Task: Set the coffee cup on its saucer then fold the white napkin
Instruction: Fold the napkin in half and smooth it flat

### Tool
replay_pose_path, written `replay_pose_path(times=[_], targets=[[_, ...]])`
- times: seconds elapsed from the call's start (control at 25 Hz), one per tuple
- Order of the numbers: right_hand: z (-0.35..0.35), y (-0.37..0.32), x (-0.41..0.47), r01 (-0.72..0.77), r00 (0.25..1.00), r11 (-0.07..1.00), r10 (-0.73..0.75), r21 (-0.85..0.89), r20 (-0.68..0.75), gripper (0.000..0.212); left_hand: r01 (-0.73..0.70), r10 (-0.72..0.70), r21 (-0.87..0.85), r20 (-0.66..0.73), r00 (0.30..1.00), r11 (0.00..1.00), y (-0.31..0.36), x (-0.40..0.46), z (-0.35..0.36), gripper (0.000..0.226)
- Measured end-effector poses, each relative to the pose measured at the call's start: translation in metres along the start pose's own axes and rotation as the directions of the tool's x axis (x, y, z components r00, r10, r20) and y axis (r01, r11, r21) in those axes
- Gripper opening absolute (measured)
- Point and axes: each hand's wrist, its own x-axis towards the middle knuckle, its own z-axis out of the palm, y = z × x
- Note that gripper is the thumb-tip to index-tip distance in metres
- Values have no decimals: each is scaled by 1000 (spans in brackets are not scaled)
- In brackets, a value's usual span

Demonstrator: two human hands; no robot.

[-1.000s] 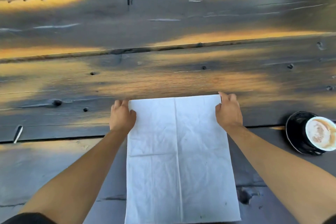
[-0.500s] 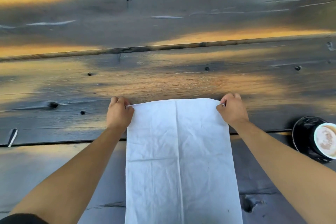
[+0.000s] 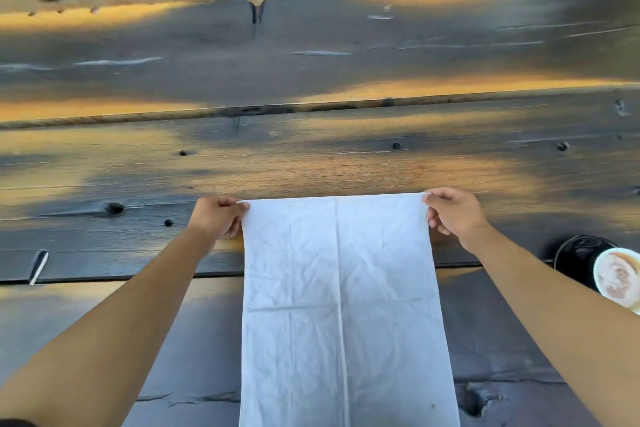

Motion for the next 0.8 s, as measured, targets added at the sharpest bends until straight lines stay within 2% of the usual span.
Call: replay_pose_path(times=[0.16,0.32,0.52,0.68,0.8], targets=[[1,-22,-13,-15,1000,991,15,134,5,13,31,-32,-133,-6,999,991,21,-7,-5,8],[-5,-48,-31,48,999,957,-42,287,-26,21,-32,16,-232,-71,997,972,47,-18,-18,14],[-20,-62,-52,93,995,934,-78,344,-59,15,-54,40,-320,-51,998,946,66,-45,-37,12],[-32,-49,-89,59,996,914,-78,401,31,22,-30,31,-302,0,1000,953,46,-75,-54,18],[-39,-17,-116,-33,997,965,14,261,75,23,53,-36,-180,96,995,982,7,-98,-59,31]])
